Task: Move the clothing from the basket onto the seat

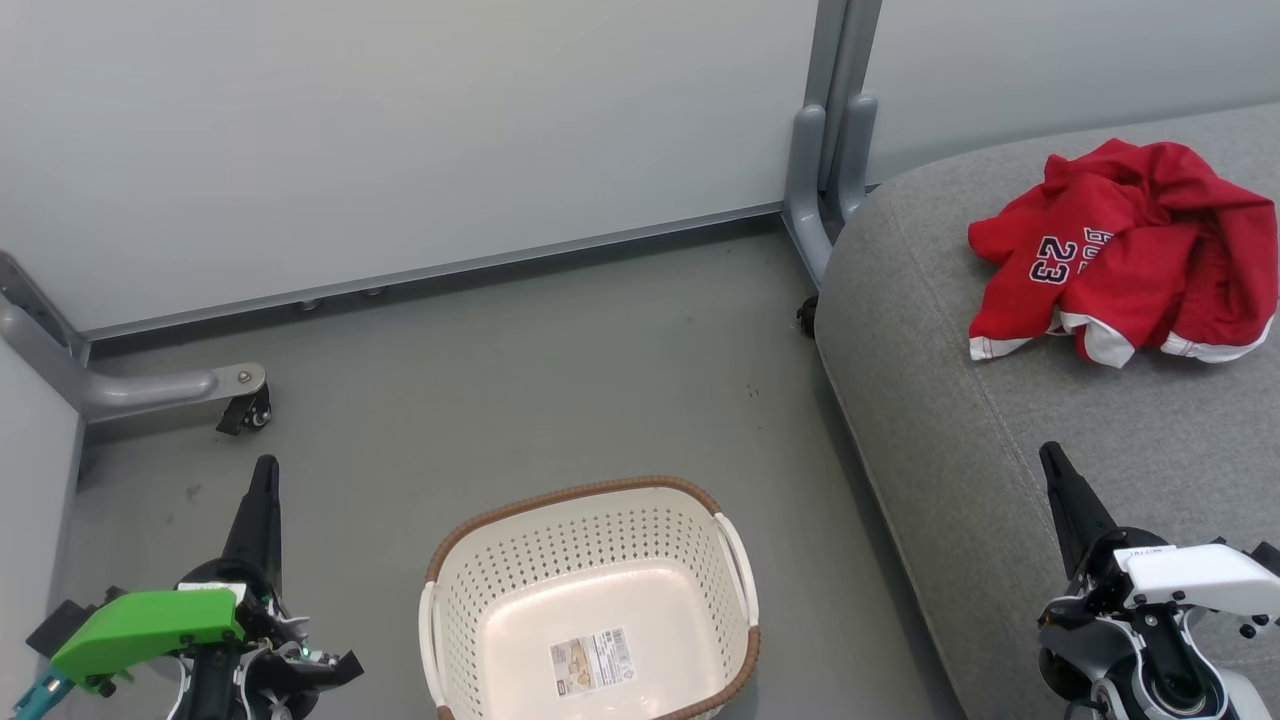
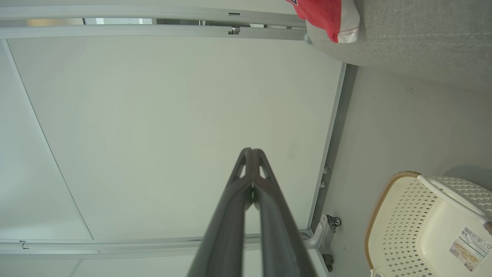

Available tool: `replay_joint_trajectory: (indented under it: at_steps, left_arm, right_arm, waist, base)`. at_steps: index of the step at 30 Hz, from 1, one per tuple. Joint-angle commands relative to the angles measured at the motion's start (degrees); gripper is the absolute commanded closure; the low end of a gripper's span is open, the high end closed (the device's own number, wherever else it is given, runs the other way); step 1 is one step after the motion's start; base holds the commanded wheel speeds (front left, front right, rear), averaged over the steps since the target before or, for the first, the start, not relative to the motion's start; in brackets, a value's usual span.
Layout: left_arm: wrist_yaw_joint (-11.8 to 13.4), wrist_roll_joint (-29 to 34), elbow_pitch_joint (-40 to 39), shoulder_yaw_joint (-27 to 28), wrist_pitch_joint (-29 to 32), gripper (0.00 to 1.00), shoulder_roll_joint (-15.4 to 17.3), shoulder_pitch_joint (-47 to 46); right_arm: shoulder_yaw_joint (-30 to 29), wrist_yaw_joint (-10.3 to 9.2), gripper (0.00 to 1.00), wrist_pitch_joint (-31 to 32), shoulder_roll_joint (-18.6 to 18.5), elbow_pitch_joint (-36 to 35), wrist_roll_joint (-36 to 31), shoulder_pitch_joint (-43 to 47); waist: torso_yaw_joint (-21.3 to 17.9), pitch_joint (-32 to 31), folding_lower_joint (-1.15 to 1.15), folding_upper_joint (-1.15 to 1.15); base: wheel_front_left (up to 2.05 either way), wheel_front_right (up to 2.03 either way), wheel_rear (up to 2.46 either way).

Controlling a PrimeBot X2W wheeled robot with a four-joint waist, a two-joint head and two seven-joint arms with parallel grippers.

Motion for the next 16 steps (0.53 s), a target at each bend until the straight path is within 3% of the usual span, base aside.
replay_joint_trajectory:
  at_steps: [1, 16]
  left_arm:
    - [-0.2, -0.1, -0.1, 0.1, 0.3, 1.0, 0.3, -0.7]
    - [-0.2, -0.1, -0.1, 0.1, 0.3, 1.0, 0.3, -0.7]
  right_arm:
    - [-0.1, 0.0, 1.0, 0.2, -0.3, 0.1, 0.2, -0.5]
    - [-0.1, 0.0, 1.0, 0.2, -0.3, 0.1, 0.2, -0.5]
  waist:
    - [0.0, 0.0, 0.0, 0.0]
    - [0.0, 0.0, 0.0, 0.0]
  base:
    - [0.0, 0.0, 0.0]
    - [0.0, 0.0, 0.0]
